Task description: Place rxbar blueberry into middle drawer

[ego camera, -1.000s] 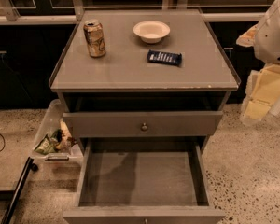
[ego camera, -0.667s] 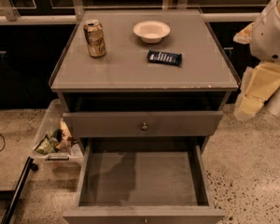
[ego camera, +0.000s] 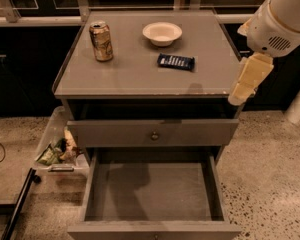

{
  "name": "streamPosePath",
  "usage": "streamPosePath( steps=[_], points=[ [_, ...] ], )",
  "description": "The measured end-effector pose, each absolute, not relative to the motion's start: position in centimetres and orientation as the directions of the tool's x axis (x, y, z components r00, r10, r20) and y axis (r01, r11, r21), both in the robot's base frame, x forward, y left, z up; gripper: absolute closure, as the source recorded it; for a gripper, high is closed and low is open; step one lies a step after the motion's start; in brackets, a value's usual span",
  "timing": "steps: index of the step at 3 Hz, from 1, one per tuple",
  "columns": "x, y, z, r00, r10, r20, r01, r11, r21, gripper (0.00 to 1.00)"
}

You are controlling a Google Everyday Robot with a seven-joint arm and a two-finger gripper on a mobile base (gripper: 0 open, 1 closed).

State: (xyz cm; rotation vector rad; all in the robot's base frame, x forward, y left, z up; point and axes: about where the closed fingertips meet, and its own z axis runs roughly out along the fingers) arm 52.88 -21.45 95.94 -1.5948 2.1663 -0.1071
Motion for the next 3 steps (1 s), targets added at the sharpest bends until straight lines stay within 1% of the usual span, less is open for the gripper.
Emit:
streamPosePath(
  steps=[2, 3],
  points=[
    [62.2, -21.3, 94.7, -0.191, -0.889, -0.417, -0.867, 0.352, -0.353, 0.00],
    [62.2, -21.2, 94.7, -0.191, -0.889, -0.417, -0.867, 0.351, -0.352, 0.00]
  ],
)
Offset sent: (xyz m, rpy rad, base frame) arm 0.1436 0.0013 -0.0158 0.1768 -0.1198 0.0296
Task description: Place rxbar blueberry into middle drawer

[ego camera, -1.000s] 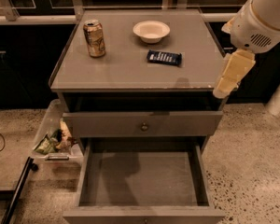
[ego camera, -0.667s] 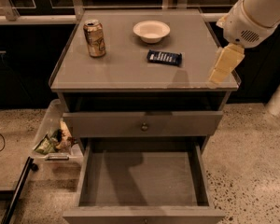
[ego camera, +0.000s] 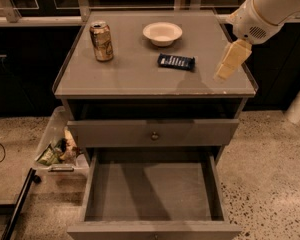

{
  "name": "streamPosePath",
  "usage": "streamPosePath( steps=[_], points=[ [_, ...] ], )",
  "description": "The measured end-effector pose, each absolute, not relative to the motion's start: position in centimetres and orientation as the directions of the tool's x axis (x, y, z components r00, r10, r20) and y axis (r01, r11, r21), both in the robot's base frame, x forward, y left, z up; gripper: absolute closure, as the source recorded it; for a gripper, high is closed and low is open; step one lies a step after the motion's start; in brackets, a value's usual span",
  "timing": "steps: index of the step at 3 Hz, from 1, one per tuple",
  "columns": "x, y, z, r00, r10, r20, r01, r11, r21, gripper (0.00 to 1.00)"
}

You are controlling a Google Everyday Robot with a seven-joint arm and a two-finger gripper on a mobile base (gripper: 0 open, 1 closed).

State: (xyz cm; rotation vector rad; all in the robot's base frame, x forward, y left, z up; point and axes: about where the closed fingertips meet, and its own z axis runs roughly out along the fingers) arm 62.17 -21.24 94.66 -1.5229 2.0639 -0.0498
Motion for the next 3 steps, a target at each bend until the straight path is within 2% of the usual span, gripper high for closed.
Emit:
streamPosePath(
  steps=[3],
  points=[
    [69.1, -21.2, 92.8, -0.192, -0.728, -0.659, -0.845, 0.464, -0.266, 0.00]
  ],
)
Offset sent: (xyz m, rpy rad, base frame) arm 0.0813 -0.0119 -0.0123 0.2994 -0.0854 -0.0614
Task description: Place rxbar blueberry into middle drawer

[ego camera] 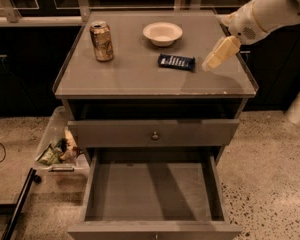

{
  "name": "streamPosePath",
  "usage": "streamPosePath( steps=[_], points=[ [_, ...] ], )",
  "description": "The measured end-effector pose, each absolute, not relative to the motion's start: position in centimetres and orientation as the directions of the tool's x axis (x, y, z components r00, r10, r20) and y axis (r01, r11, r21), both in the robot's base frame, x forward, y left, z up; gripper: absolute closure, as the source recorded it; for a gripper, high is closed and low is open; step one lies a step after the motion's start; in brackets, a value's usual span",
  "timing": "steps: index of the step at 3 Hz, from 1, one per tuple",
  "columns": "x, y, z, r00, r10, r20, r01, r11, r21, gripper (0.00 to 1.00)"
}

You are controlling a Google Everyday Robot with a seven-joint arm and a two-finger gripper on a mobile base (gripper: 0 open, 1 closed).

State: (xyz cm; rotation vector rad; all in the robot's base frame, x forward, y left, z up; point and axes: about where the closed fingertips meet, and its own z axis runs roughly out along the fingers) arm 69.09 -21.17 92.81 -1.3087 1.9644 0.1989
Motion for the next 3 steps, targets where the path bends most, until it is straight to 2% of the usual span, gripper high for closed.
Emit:
streamPosePath(
  steps=[2, 3],
  points=[
    [71.8, -19.3, 90.5, -0.219, -0.572, -0.790, -0.857, 0.500, -0.125, 0.00],
    [72.9, -18.2, 89.1, -0.239, -0.567, -0.788, -0.854, 0.509, -0.107, 0.00]
  ],
)
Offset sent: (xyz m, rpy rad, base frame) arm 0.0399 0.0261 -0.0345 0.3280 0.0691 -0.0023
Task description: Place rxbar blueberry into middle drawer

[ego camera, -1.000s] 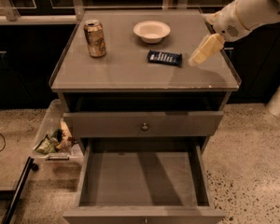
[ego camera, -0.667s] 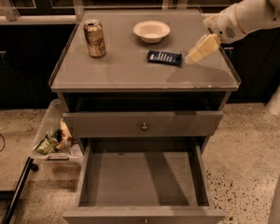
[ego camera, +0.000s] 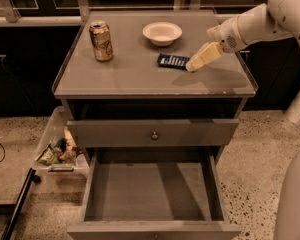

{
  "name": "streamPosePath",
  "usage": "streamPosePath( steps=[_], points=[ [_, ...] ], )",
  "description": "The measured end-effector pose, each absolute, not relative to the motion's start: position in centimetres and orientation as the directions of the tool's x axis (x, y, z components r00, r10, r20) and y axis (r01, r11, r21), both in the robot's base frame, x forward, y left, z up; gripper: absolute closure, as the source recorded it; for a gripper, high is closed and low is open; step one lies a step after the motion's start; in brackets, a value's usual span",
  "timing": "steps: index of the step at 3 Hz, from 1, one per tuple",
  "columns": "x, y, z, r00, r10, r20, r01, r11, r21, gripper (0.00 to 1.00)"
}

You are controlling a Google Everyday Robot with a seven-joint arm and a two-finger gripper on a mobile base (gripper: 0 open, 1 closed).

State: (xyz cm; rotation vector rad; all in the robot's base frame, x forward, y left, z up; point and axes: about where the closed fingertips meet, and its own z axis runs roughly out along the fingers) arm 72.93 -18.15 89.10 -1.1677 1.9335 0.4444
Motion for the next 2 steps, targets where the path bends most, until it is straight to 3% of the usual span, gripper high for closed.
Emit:
streamPosePath(
  steps=[2],
  points=[
    [75.0, -16.0, 85.9, -0.275, -0.654, -0.705, -0.859, 0.496, -0.126, 0.00]
  ],
)
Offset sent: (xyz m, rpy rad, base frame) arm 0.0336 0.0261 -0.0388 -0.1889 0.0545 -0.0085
